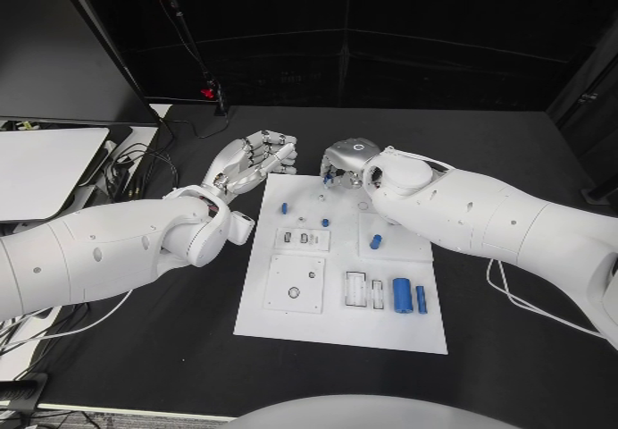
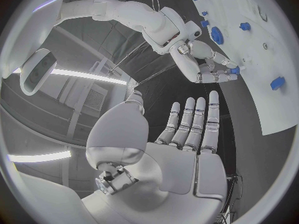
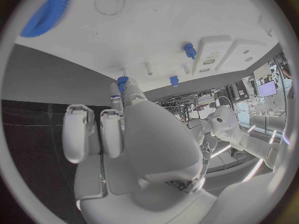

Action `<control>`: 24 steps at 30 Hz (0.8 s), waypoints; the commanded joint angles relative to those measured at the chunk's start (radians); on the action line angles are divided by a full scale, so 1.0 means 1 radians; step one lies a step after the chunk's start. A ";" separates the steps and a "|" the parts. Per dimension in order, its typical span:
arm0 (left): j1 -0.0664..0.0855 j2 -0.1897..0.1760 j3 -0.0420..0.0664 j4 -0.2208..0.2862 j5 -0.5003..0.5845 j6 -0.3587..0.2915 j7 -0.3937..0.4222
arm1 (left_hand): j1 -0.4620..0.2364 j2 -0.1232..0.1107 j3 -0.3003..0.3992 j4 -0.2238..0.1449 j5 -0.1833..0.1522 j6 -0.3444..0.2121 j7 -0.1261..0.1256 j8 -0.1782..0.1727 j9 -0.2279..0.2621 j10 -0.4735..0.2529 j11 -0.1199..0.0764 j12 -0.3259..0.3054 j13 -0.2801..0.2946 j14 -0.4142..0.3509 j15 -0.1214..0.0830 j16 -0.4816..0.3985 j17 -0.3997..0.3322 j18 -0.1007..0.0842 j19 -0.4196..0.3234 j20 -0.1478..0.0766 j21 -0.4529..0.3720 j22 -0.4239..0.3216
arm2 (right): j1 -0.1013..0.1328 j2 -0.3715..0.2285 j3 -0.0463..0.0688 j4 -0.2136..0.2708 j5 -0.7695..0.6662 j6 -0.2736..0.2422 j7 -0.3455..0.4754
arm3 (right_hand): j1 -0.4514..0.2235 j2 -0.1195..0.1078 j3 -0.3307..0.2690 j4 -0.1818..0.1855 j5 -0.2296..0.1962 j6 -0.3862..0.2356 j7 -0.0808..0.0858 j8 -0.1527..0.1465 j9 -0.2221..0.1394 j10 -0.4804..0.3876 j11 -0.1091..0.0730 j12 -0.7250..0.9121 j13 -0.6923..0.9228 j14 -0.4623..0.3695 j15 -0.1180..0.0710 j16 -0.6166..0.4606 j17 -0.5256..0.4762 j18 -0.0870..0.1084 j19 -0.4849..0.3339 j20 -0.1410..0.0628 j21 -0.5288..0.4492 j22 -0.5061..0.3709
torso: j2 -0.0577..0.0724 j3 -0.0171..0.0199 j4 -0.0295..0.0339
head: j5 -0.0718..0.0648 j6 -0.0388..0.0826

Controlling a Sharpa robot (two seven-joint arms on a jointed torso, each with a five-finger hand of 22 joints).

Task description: Assemble the parts on the task board

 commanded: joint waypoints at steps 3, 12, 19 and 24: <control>0.001 0.001 0.001 -0.001 -0.005 0.009 0.102 | 0.002 0.009 -0.001 0.000 0.005 0.004 0.135 -0.007 0.000 -0.003 0.001 0.001 -0.001 -0.010 0.000 0.002 0.000 -0.013 -0.002 0.001 -0.002 -0.002 | 0.001 0.001 0.000 -0.002 -0.002 0.021 -0.002 | -0.009 -0.001 0.004 0.000 -0.004 -0.007 0.003 -0.004 0.000 0.002 0.003 -0.006 0.000 0.064 0.004 0.002 0.029 -0.008 0.001 0.004 -0.001 0.084 | 0.000 0.0004 0.0001 | 0.000 -0.001; 0.001 0.000 0.001 -0.001 -0.005 0.008 0.101 | 0.003 0.010 -0.001 0.000 0.005 0.004 0.135 -0.007 0.000 -0.003 0.001 0.001 -0.001 -0.010 0.000 0.003 0.000 -0.013 -0.002 0.001 -0.002 -0.002 | 0.000 0.000 0.000 0.000 0.000 0.021 0.001 | -0.013 -0.005 0.003 0.000 -0.004 -0.011 0.002 -0.009 -0.001 0.000 0.004 -0.012 0.000 0.063 0.004 0.001 0.026 -0.008 0.000 0.005 -0.002 0.083 | 0.000 0.0002 0.0004 | 0.001 -0.002; 0.001 0.000 0.001 0.000 -0.005 0.008 0.101 | 0.003 0.012 -0.002 0.000 0.005 0.004 0.135 -0.008 0.000 -0.003 0.001 0.001 -0.001 -0.010 0.000 0.003 0.000 -0.013 -0.002 0.001 -0.002 -0.002 | 0.000 0.003 0.000 0.001 0.002 0.019 0.004 | -0.016 -0.008 0.002 -0.001 -0.004 -0.015 0.001 -0.012 -0.001 -0.003 0.004 -0.017 0.000 0.063 0.005 0.001 0.027 -0.007 0.000 0.005 -0.002 0.083 | 0.000 0.0000 0.0001 | 0.002 -0.003; 0.001 0.000 0.001 -0.001 -0.005 0.007 0.101 | 0.003 0.012 -0.002 0.000 0.005 0.004 0.135 -0.008 0.000 -0.003 0.001 0.001 -0.001 -0.010 0.000 0.003 0.000 -0.013 -0.002 0.001 -0.002 -0.002 | 0.000 0.004 0.000 0.002 0.002 0.017 0.005 | -0.016 -0.008 0.002 -0.001 -0.004 -0.015 0.001 -0.012 -0.001 -0.004 0.004 -0.017 0.000 0.063 0.005 0.001 0.027 -0.007 0.000 0.005 -0.002 0.083 | 0.000 -0.0004 0.0004 | 0.002 -0.003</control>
